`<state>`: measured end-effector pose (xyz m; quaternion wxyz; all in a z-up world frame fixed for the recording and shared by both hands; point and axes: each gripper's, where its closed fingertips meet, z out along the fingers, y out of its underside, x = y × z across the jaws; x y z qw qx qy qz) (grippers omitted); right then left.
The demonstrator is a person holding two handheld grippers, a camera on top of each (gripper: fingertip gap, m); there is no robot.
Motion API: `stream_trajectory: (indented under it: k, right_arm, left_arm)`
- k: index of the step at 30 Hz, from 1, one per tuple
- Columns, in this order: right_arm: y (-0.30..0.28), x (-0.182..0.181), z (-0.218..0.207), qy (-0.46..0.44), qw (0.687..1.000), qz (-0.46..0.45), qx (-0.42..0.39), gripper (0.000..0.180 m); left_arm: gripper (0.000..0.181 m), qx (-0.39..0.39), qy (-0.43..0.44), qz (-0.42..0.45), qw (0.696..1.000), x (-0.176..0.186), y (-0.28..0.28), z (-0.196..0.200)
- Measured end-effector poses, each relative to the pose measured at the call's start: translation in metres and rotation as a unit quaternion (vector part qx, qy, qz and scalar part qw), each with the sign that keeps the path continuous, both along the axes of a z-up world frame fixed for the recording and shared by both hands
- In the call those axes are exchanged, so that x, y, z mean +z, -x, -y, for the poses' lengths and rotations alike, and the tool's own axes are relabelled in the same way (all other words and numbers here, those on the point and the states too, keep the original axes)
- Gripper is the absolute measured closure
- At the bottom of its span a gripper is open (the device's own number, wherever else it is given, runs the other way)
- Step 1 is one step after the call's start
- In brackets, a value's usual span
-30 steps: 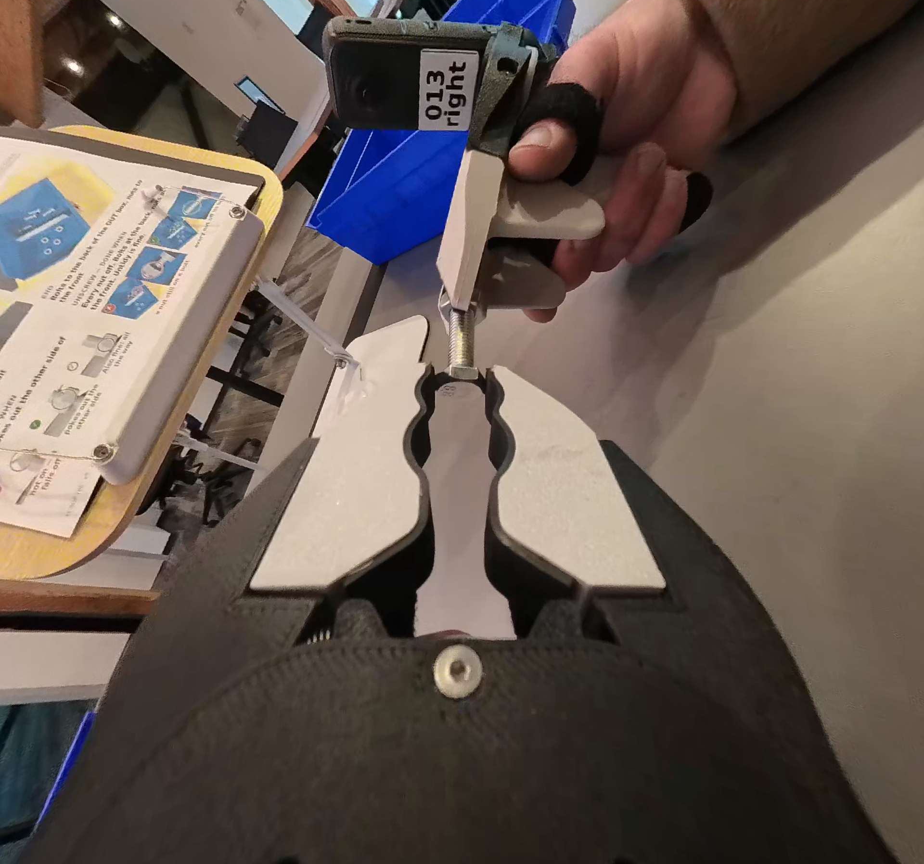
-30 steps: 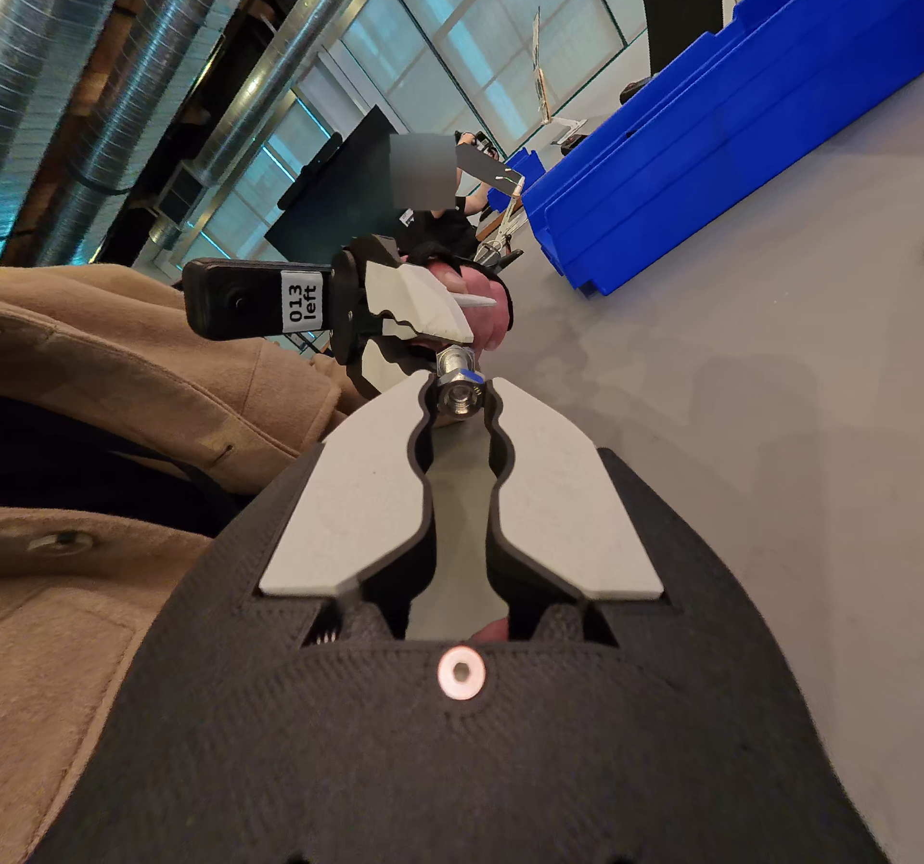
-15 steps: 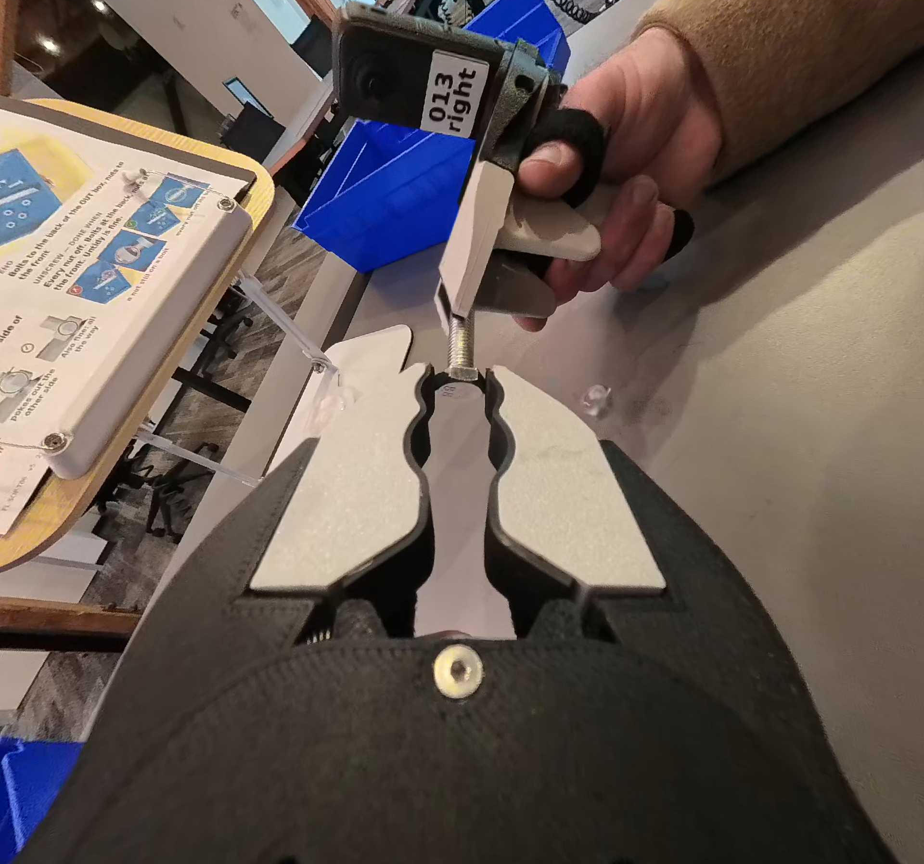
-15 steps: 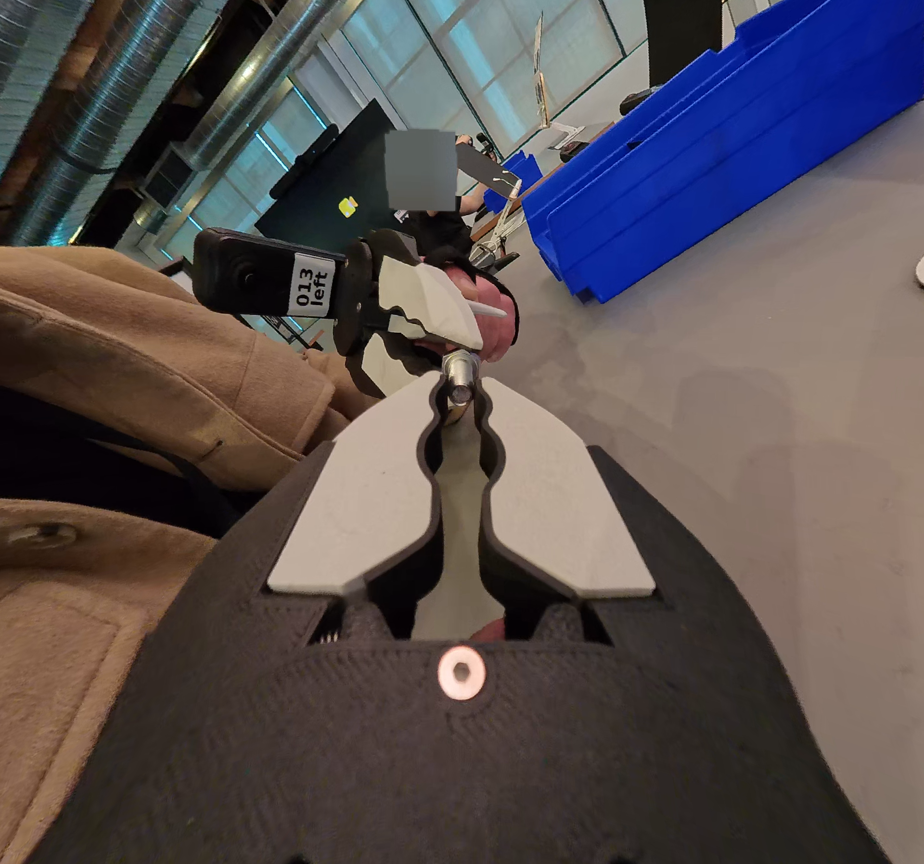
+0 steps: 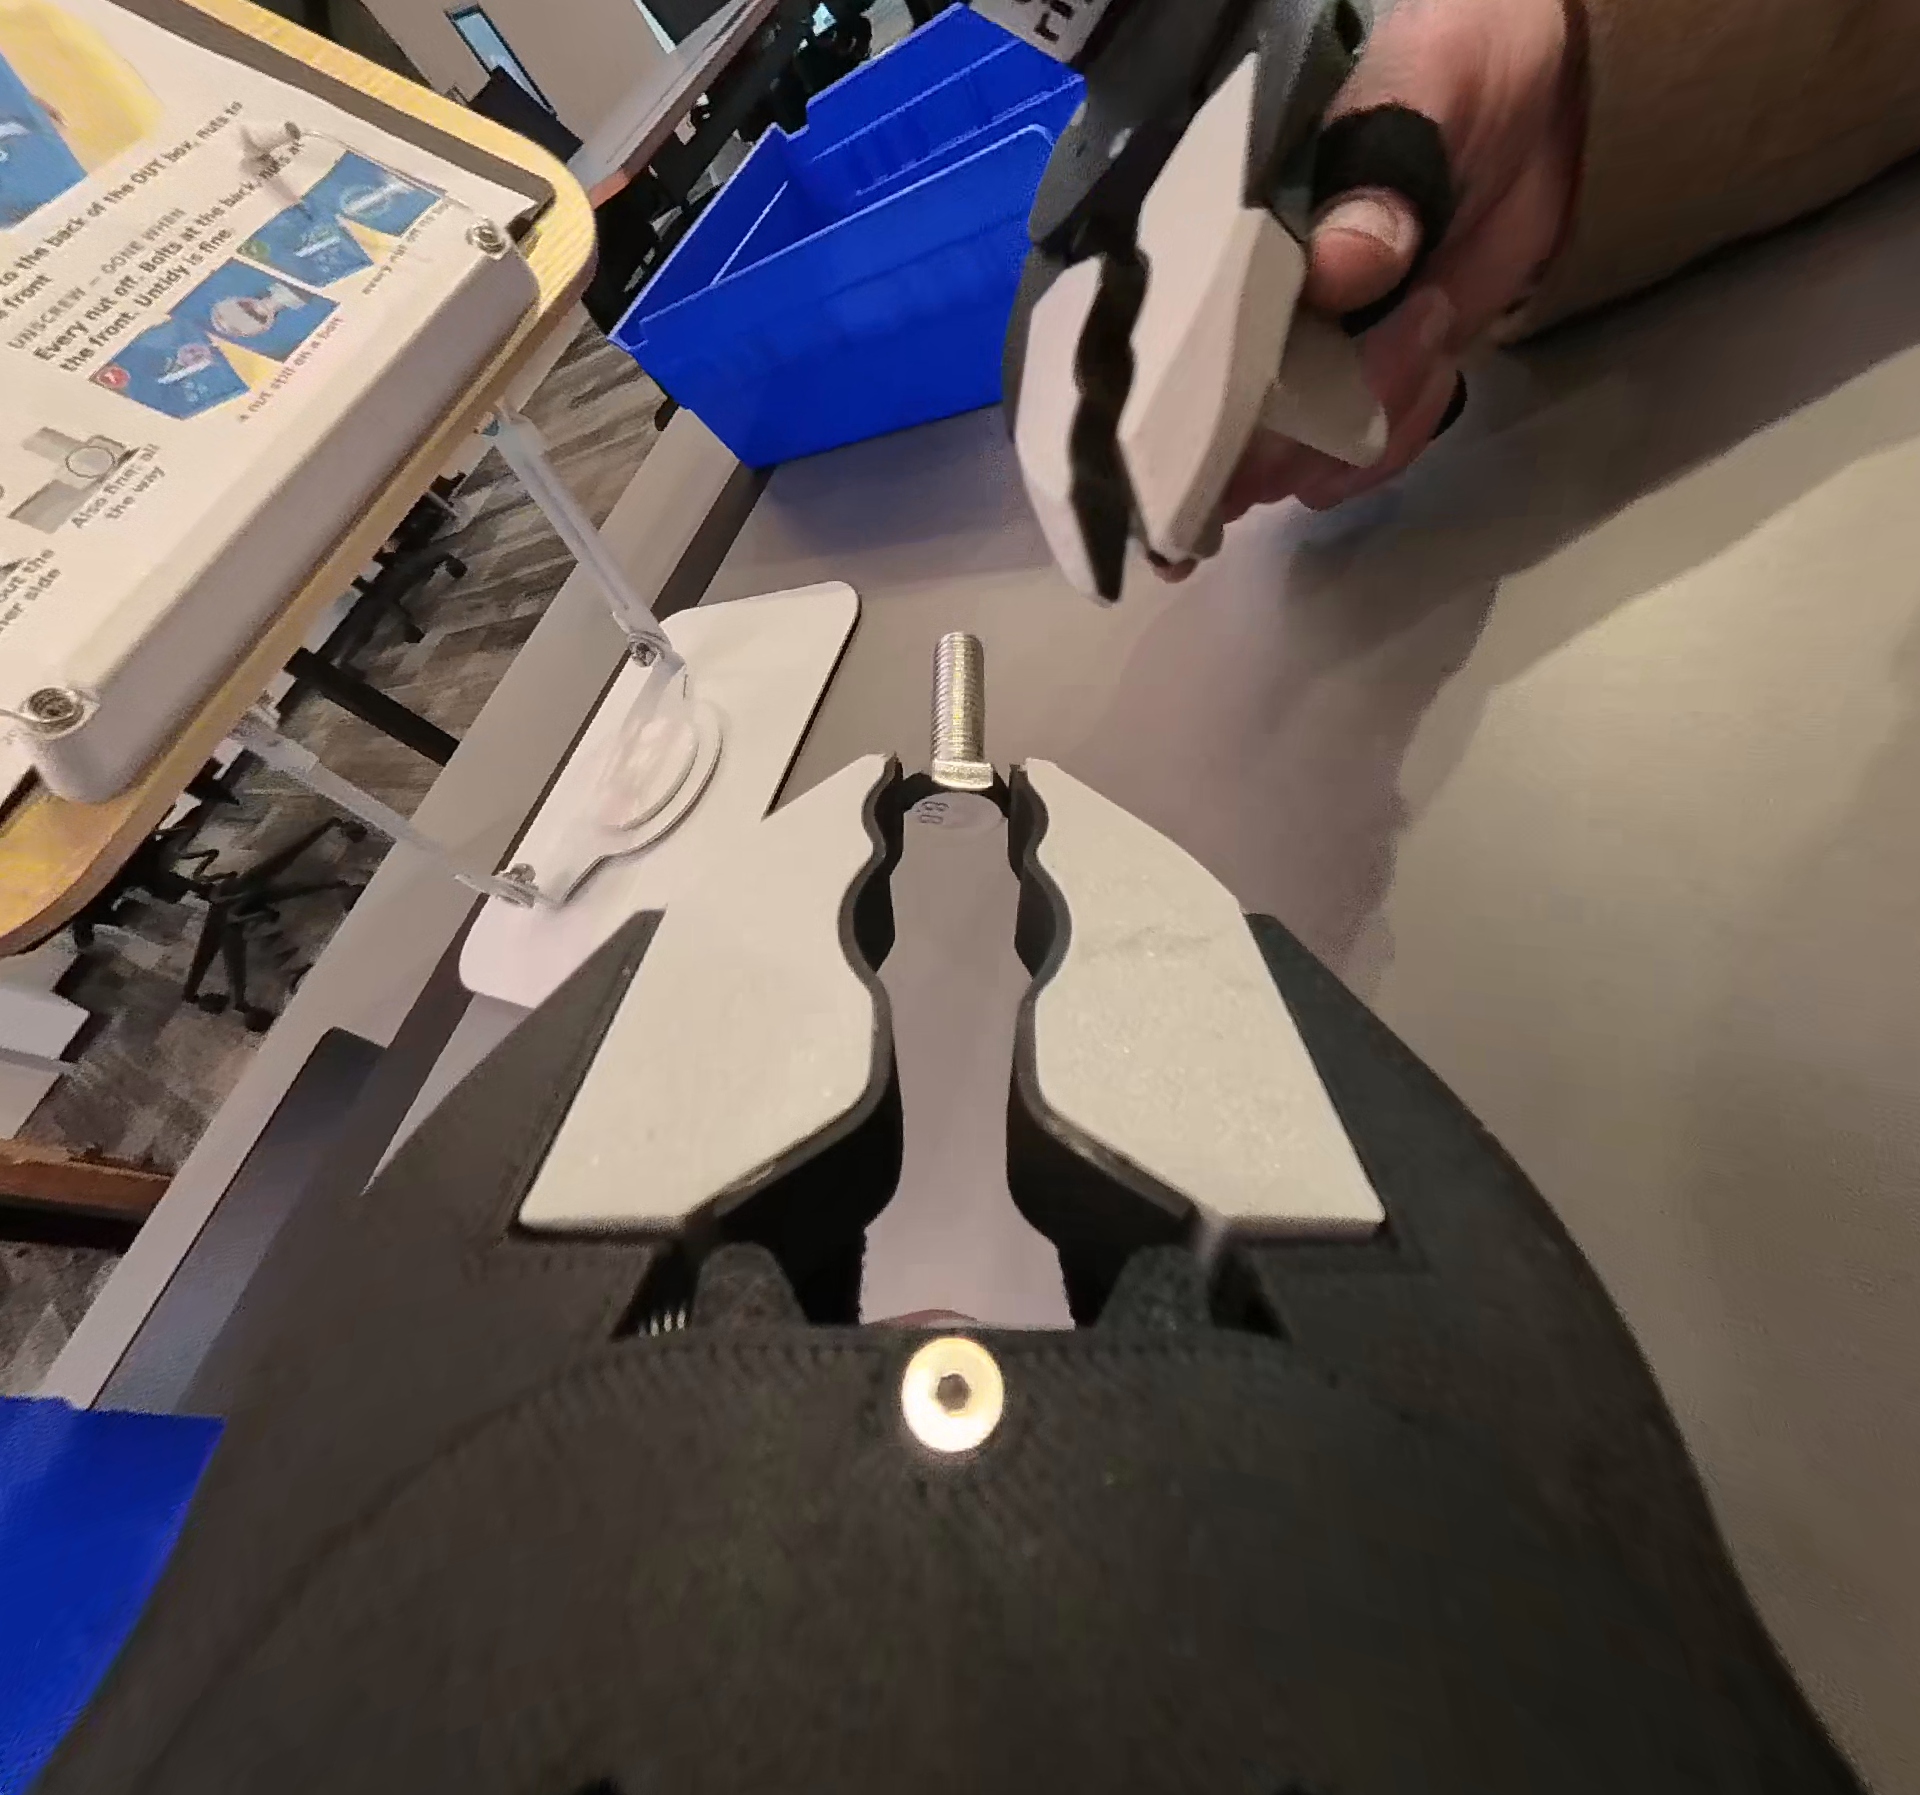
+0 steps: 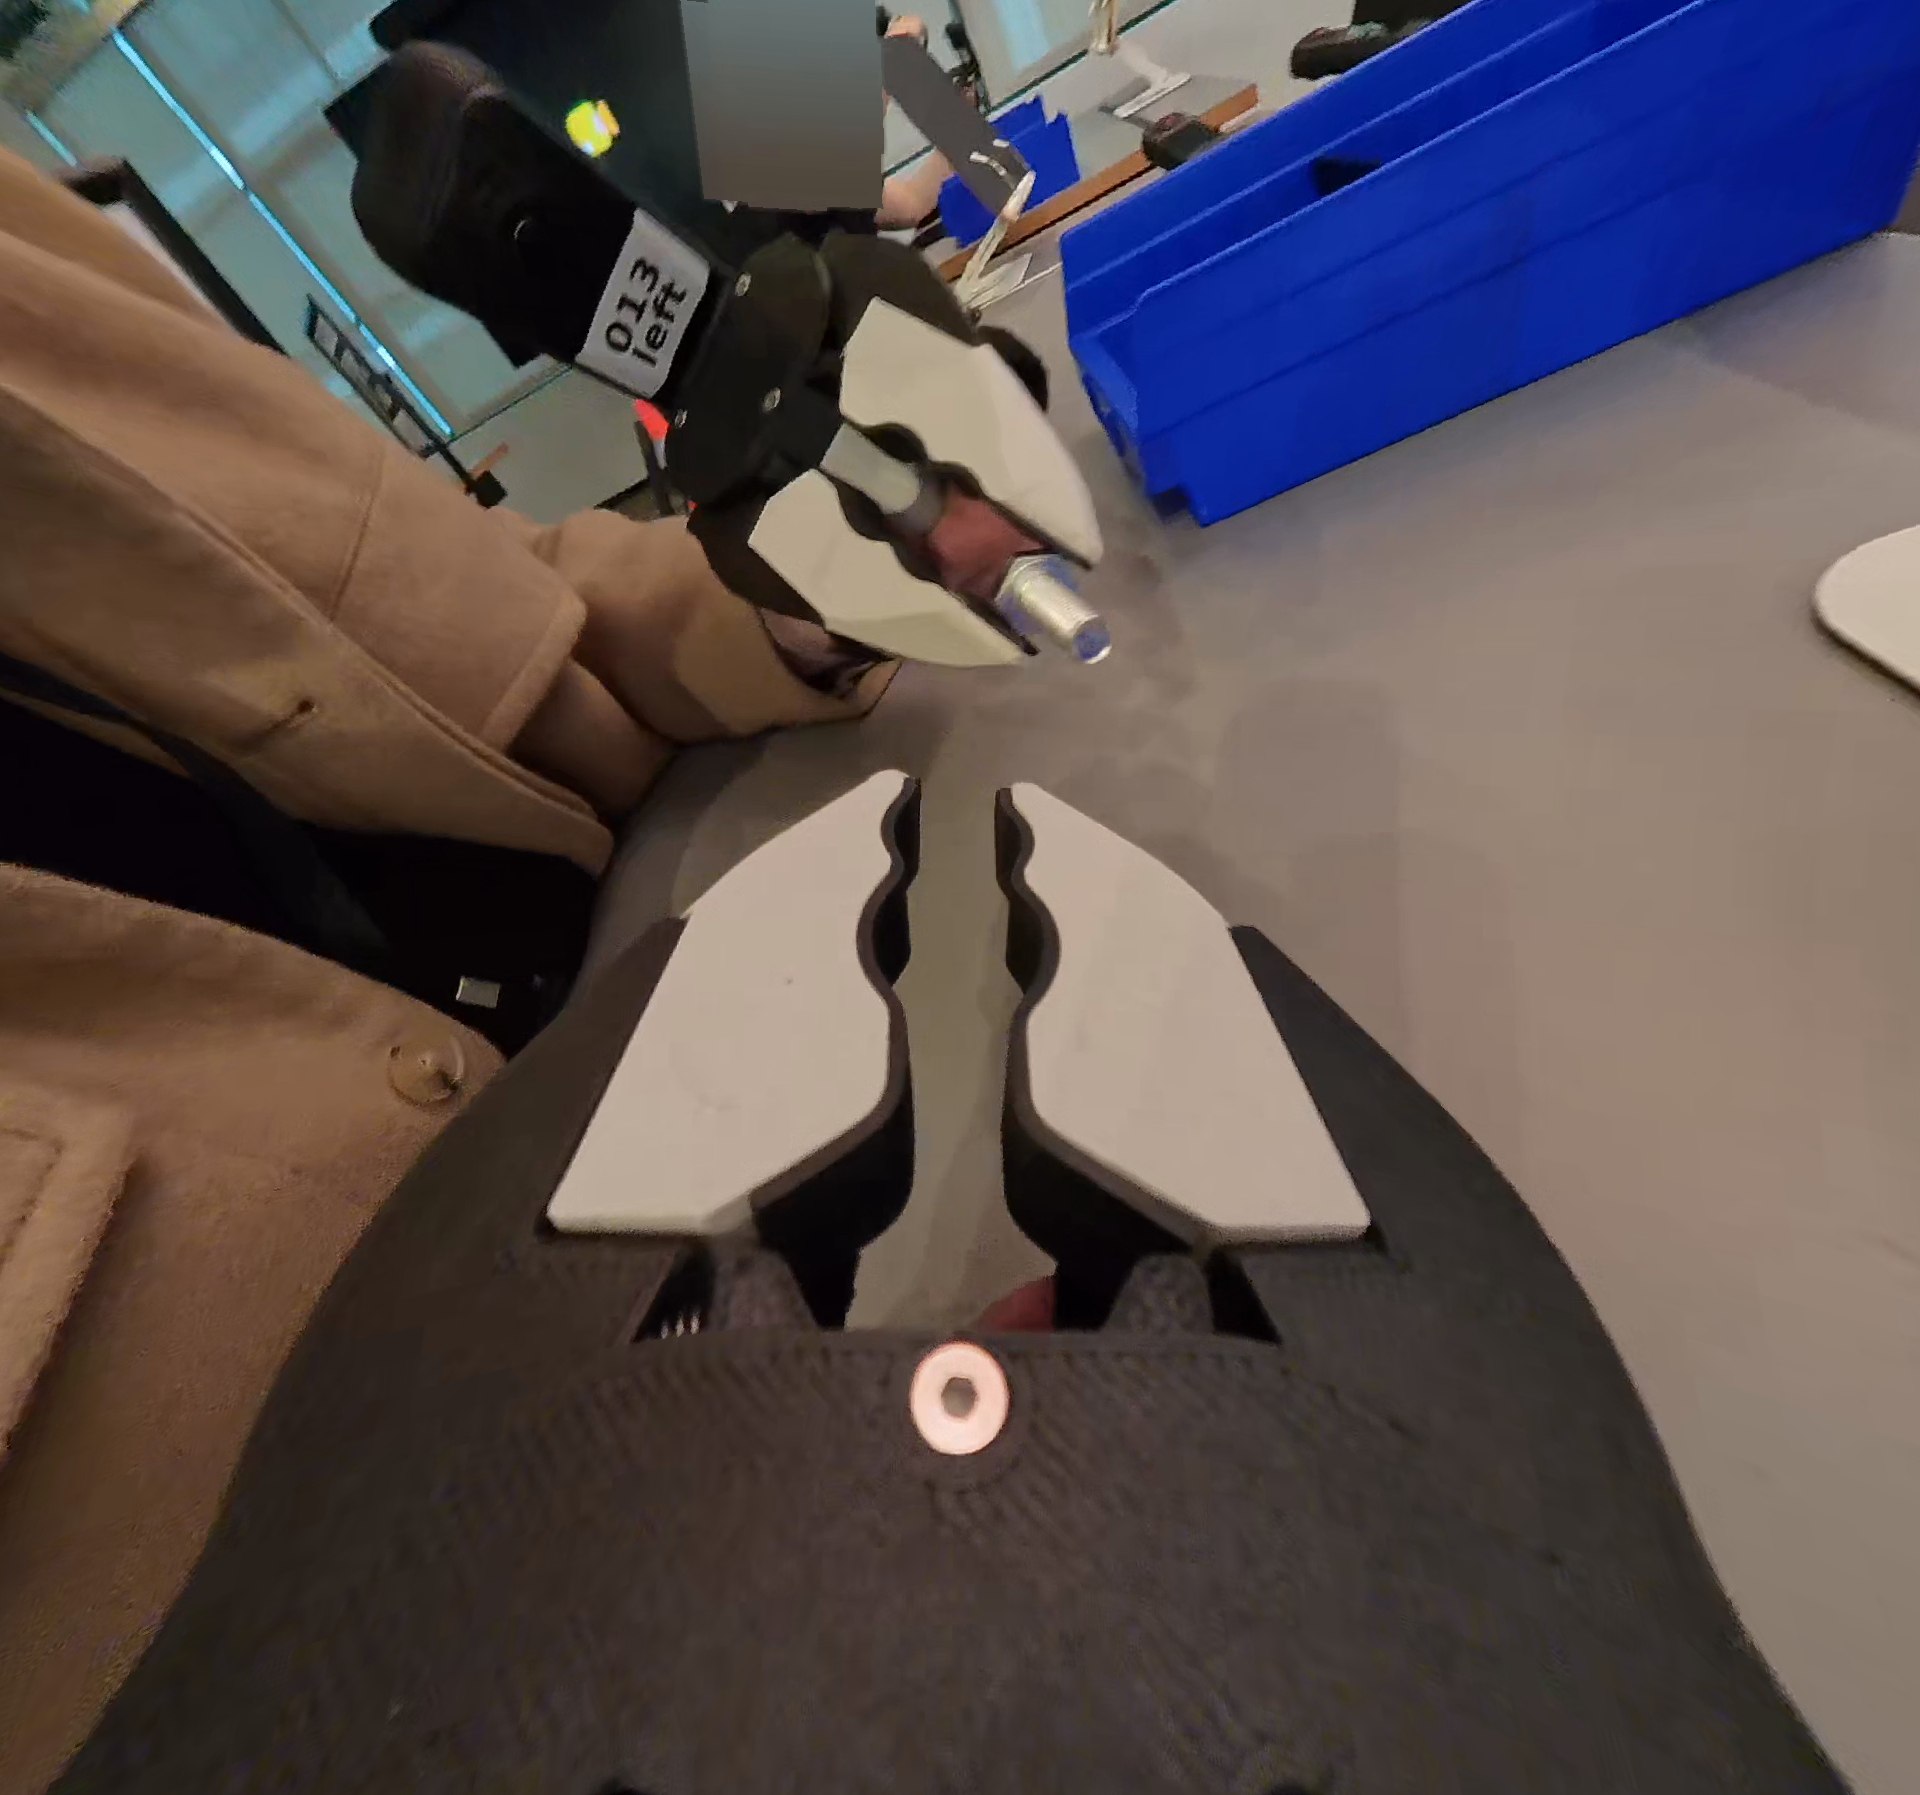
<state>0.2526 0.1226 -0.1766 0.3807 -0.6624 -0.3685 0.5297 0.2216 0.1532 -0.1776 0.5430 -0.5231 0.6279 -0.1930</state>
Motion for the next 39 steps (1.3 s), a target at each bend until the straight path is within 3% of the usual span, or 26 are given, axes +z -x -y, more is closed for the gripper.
stream_trajectory:
  k: [8,20,39]
  right_arm:
    - [0.019,-0.014,0.045,-0.058,0.989,0.074,0.111,0.163]
    - [0.069,-0.067,0.147,-0.188,0.912,0.196,0.306,0.152]
    - [0.066,-0.091,0.135,-0.214,0.889,0.267,0.303,0.159]
  left_arm:
    - [0.163,0.005,0.008,-0.002,1.000,-0.001,0.006,-0.001]
    - [0.162,0.044,0.041,0.005,0.998,-0.006,0.037,0.001]
    - [0.162,0.056,0.061,0.007,0.997,-0.016,0.047,0.008]
